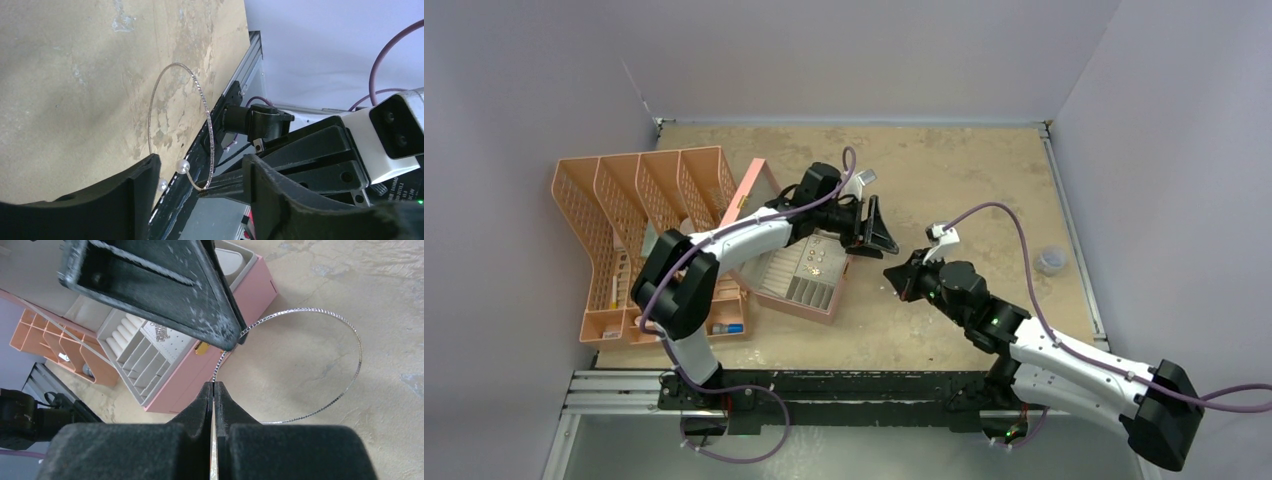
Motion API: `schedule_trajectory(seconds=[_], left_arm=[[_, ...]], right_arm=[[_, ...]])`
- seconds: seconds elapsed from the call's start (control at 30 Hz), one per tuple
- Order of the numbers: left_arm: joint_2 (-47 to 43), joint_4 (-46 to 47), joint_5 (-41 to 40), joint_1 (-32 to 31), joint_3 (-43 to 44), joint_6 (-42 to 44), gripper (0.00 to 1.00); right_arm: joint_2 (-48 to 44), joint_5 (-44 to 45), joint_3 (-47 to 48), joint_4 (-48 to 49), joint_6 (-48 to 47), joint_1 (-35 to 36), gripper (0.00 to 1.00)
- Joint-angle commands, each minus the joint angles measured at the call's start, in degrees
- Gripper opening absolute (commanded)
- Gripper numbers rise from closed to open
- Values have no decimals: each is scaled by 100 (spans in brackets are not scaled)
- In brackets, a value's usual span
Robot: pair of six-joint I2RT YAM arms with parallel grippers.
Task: Organize the mixed jewelry
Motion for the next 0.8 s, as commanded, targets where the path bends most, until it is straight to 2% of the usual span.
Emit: schedule_trajectory(seconds=[0.0, 0.27, 0.4, 0.5, 0.53, 0.67, 0.77], left_arm=[[114, 147, 168, -128, 357, 127, 54], [171, -203, -30, -192, 534, 321, 26], [79, -201, -6, -190, 537, 436, 1], [-74, -101, -104, -197, 431, 522, 0], [-139, -63, -174, -198, 384, 565, 0], [-526, 72, -596, -189, 133, 697, 0], [-935, 91, -1173, -190, -102, 842, 0]], right_arm=[[38, -118, 87, 377, -169, 28, 0], [167, -173, 155, 405, -60, 26, 0], [244, -111, 190, 370, 111, 28, 0], [296, -141, 228, 266, 393, 28, 0], [296, -236, 231, 208, 518, 27, 3], [45, -130, 322, 226, 814, 24, 32], [-180, -67, 551, 197, 981, 27, 40]])
